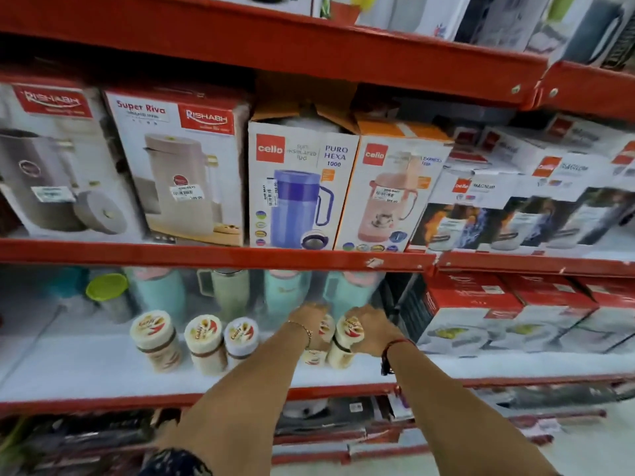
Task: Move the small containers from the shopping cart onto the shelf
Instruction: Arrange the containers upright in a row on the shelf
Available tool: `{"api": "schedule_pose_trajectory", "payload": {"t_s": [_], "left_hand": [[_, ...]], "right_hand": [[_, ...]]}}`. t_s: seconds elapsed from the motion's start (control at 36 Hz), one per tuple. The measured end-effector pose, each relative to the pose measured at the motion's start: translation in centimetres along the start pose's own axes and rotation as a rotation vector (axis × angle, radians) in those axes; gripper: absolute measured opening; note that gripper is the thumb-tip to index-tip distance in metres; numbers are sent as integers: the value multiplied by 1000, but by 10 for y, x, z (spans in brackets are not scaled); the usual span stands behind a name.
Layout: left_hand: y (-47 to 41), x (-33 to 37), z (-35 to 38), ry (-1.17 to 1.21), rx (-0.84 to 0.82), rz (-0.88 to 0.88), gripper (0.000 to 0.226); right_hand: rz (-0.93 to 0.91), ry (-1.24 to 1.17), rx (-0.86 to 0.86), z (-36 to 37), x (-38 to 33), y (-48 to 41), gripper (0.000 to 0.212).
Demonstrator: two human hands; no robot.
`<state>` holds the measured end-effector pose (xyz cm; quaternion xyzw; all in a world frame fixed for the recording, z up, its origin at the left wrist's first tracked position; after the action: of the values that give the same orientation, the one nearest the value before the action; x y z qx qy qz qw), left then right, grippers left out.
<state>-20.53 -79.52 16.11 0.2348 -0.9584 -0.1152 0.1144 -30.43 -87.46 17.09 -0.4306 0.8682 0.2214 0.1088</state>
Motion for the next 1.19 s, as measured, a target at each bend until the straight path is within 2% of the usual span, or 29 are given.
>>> {"api": "schedule_pose_trajectory", "payload": {"t_s": [0.17, 0.22, 0.28, 0.33, 0.44, 0.61, 0.89, 0.94, 1.03, 1.11, 1.19], "left_hand": [[-6, 6, 3, -141, 8, -1, 43], [-5, 1, 5, -136, -8, -38, 47], [1, -4, 4, 45, 13, -136, 64], [7, -6, 2, 96, 20, -183, 72], [8, -2, -3, 144, 62, -187, 72], [3, 5, -3, 157, 116, -175, 59], [0, 10, 9, 135, 65, -190, 57], [-1, 9, 12, 118, 43, -197, 63], [-1, 9, 15, 72, -4, -199, 85], [3, 8, 6, 21, 11, -191, 95], [10, 1, -10, -28, 54, -174, 94]], "right_hand": [[-54, -113, 29, -3, 9, 0, 65], [-71, -133, 33, -6, 10, 1, 63], [-80, -151, 44, -11, 14, 2, 62], [-81, -162, 56, -17, 20, 3, 60], [-60, -151, 76, -27, 36, 5, 61], [37, -172, 114, -29, 62, 9, 68], [62, -220, 140, -26, 72, 8, 69], [59, -229, 129, -23, 71, 9, 77], [27, -245, 162, -25, 68, 12, 86], [-50, -225, 200, -31, 59, 14, 82], [-128, -140, 213, -38, 39, 14, 76]]}}
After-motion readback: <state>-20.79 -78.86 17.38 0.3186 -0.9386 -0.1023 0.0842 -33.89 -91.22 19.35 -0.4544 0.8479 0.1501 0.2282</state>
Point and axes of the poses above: each hand's wrist, its own y-axis away from the middle knuckle, its own z-axis out of the palm, x = y × z, the point moved 10 cm from there along -y, towards the middle knuckle, and after that the axes turned 11 degrees about -y, right-handed, at the moved point
